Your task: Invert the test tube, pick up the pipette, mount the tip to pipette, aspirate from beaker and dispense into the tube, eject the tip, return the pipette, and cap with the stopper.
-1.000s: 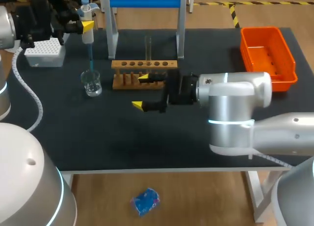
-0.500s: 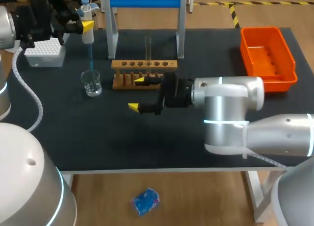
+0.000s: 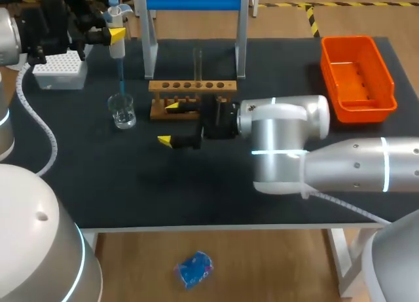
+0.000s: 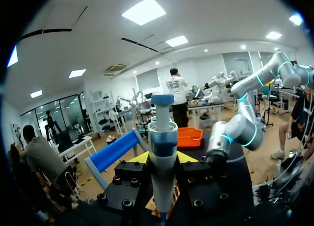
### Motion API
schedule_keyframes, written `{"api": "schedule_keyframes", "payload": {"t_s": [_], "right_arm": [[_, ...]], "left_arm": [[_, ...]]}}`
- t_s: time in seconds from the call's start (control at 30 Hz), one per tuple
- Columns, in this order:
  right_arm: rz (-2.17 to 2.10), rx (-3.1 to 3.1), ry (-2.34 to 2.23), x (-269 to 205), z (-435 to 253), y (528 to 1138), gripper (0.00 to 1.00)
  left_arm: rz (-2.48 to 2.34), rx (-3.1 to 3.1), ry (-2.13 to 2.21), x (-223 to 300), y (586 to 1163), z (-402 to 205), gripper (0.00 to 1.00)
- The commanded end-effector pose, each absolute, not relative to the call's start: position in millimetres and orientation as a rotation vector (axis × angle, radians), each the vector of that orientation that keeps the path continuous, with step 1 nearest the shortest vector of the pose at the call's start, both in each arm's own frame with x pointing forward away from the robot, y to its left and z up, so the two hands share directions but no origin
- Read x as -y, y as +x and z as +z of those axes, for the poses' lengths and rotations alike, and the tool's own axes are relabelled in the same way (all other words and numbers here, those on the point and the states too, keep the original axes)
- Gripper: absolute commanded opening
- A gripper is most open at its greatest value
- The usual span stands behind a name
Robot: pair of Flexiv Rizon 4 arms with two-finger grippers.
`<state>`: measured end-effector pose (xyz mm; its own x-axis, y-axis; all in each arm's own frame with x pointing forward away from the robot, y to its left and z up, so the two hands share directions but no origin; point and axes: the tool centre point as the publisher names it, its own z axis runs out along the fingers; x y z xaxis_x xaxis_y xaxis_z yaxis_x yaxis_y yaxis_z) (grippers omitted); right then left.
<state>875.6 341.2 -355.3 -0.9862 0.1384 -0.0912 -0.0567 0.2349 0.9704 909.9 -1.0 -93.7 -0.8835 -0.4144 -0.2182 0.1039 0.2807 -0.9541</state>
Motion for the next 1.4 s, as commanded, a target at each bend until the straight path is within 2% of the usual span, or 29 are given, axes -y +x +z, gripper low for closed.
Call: {"api": "schedule_keyframes", "payload": {"t_s": [0.03, 1.4], "right_arm": [[1.839, -2.341, 0.083, -361, -364, 882, 1.0], [1.812, -2.329, 0.115, -367, -365, 887, 1.0]], "left_arm": [[-1.637, -2.125, -0.278, 1, 910, -94, 0.0], [-1.625, -2.07, -0.324, -2, 921, -107, 0.0]]}}
